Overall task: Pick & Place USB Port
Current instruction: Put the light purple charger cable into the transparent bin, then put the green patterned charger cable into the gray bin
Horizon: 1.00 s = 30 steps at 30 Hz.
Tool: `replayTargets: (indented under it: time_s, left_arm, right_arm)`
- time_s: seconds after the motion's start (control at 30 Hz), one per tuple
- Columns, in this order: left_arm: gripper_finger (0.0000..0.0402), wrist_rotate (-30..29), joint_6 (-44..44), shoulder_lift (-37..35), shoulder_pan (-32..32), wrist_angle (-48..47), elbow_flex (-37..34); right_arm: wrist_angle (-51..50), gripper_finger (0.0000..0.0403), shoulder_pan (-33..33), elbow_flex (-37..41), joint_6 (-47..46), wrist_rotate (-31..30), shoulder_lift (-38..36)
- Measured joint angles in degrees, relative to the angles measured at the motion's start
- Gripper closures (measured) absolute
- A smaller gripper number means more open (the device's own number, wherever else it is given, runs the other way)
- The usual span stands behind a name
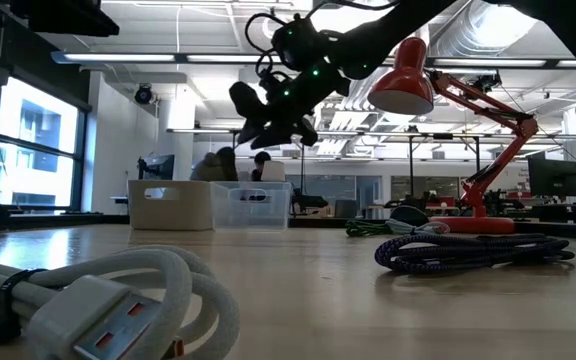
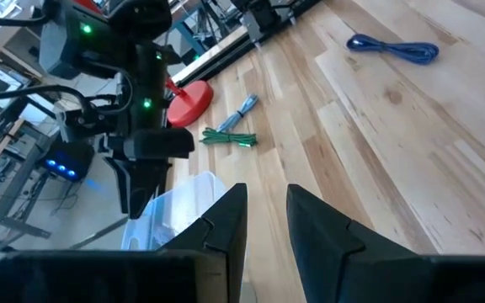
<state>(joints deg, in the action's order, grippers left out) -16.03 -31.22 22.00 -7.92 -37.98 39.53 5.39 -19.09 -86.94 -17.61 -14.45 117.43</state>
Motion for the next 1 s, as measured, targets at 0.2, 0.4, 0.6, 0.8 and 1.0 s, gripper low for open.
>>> replayTargets:
  time_s: [0.2, 0.4, 0.6, 0.8, 1.0]
  left_arm:
    - [0.0318, 0.00, 0.02, -0.02, 0.00, -0.43, 0.00]
    - [0.0318, -0.02, 0.11, -0.02, 0.02, -2.70, 0.00]
    - [0.0318, -0.15, 0.04, -0.01, 0.02, -3.80, 0.01]
    - [0.0318, -0.15, 0.00, -0.02, 0.02, -3.80, 0.02]
    - [0.0318, -1.41, -0.01, -0.02, 0.00, -3.73, 0.02]
  right_arm:
    - [0.94, 0.0217, 0.04, 0.02, 2.56, 6.42, -0.78]
    - [-0.60, 0.0215, 0.86, 0.07, 6.00, 34.85, -7.52]
    - [-14.01, 0.0214, 5.68, 0.07, 16.10, 39.80, -16.89]
    - [-33.50, 0.0213, 11.42, 0.07, 19.60, 22.36, -25.34]
    - [-48.24, 0.0213, 16.34, -0.02, 10.17, -1.59, -28.41]
